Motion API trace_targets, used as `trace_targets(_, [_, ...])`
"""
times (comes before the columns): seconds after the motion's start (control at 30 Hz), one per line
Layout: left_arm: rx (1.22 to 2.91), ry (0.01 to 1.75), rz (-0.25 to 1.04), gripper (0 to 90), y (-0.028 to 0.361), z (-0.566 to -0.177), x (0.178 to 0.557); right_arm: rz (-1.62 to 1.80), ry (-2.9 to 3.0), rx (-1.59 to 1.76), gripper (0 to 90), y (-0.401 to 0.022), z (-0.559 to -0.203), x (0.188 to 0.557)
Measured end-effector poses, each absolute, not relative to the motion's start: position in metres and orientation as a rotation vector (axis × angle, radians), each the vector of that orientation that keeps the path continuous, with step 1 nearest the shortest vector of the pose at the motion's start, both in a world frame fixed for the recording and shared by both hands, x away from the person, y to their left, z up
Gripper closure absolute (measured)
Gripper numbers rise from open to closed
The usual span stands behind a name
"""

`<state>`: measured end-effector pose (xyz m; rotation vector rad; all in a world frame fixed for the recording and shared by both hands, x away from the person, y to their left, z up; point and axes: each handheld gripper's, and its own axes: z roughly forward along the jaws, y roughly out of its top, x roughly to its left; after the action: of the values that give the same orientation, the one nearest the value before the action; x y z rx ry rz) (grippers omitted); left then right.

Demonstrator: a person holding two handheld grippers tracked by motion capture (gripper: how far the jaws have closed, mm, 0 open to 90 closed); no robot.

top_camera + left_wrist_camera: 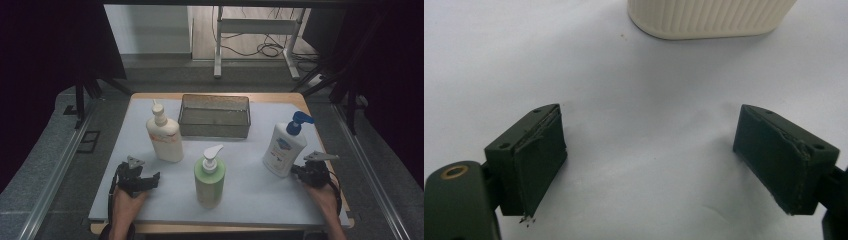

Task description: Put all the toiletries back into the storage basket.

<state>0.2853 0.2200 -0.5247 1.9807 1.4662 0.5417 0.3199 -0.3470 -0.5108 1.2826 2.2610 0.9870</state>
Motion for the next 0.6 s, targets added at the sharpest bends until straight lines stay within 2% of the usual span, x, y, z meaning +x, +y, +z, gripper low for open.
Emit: trace_targets(0.6, [1.980,1.467,0.541,12.9,0.220,-0.525,0.285,0.965,2.296,1.247,87.8,-0.334,-0.510,0.312])
